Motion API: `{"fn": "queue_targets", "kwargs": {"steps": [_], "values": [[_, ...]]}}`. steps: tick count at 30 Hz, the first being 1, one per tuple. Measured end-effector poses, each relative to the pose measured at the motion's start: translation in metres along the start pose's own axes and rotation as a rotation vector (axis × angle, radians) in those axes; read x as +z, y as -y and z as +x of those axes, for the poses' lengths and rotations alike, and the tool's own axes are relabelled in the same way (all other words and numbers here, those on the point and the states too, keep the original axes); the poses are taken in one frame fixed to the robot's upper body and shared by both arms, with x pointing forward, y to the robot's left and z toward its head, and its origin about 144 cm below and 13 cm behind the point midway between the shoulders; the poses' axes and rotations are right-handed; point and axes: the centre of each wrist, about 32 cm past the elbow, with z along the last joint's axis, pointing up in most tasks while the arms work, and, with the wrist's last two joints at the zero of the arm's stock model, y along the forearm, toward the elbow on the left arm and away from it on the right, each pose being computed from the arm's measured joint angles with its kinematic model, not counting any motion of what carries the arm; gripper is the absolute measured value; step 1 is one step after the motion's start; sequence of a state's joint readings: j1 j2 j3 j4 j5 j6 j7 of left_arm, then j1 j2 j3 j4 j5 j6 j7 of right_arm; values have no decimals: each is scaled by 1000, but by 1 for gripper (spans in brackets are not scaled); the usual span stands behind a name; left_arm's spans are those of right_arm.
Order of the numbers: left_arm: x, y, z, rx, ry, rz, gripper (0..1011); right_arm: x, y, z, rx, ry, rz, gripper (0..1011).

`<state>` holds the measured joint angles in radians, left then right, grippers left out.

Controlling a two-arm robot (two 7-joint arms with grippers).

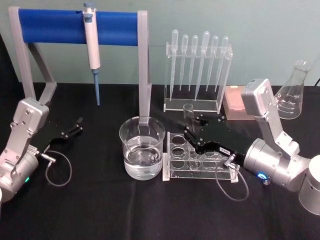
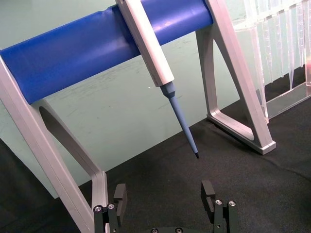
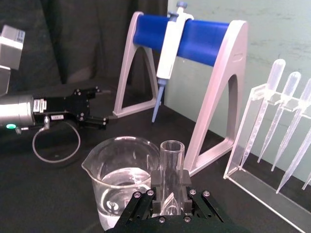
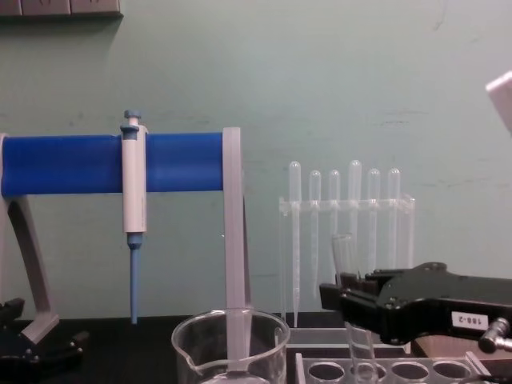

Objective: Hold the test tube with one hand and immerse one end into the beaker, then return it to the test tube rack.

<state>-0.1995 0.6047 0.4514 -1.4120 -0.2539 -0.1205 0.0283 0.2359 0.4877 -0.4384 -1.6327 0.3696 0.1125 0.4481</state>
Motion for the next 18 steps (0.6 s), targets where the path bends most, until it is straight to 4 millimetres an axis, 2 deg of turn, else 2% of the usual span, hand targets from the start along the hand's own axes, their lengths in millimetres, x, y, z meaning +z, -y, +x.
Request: {"fn": "queue_targets", "kwargs": {"steps": [4, 6, 7, 9, 14, 17, 18], "values": [[0, 0, 0, 0, 0, 0, 1000, 0, -1, 0, 5, 9, -21, 256], [0, 0, 0, 0, 0, 0, 1000, 0, -1, 0, 6, 12, -30, 311], [0, 0, 0, 0, 0, 0, 1000, 0, -1, 0, 6, 13, -33, 382], [0, 0, 0, 0, 0, 0, 1000, 0, 0, 0, 7, 13, -35, 420], [0, 0, 0, 0, 0, 0, 1000, -1, 12, -7, 2, -3, -48, 583], [0, 0, 0, 0, 0, 0, 1000, 0, 26, -14, -10, -13, -59, 659], [0, 0, 0, 0, 0, 0, 1000, 2, 32, -17, -16, -14, -61, 715]]}}
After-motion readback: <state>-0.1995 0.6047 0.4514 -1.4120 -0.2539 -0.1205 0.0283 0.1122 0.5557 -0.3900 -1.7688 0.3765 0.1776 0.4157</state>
